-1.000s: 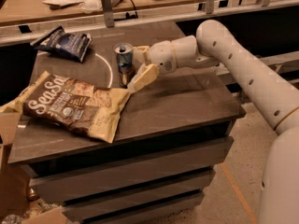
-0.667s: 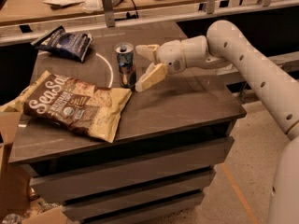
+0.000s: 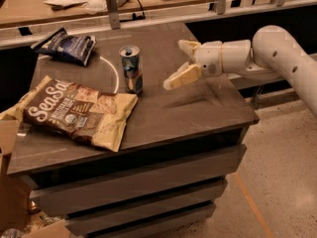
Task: Move redbull can near brown chip bag
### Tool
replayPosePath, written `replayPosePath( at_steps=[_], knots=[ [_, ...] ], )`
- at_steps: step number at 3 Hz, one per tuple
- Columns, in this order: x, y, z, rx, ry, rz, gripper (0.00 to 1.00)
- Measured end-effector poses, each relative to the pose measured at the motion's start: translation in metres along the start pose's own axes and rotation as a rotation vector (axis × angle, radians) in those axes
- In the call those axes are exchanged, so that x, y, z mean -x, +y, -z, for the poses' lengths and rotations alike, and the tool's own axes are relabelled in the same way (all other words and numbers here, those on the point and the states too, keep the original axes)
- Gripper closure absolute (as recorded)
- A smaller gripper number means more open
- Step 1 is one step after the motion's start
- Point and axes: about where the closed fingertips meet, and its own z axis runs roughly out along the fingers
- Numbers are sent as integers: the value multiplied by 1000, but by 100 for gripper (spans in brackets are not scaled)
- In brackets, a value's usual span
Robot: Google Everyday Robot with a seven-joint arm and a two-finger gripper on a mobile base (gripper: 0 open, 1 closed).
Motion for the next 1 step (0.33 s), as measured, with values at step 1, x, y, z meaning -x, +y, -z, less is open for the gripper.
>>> replayPosePath(
  at_steps=[1],
  knots=[
    [2, -22, 2, -88, -13, -3, 0]
  ],
)
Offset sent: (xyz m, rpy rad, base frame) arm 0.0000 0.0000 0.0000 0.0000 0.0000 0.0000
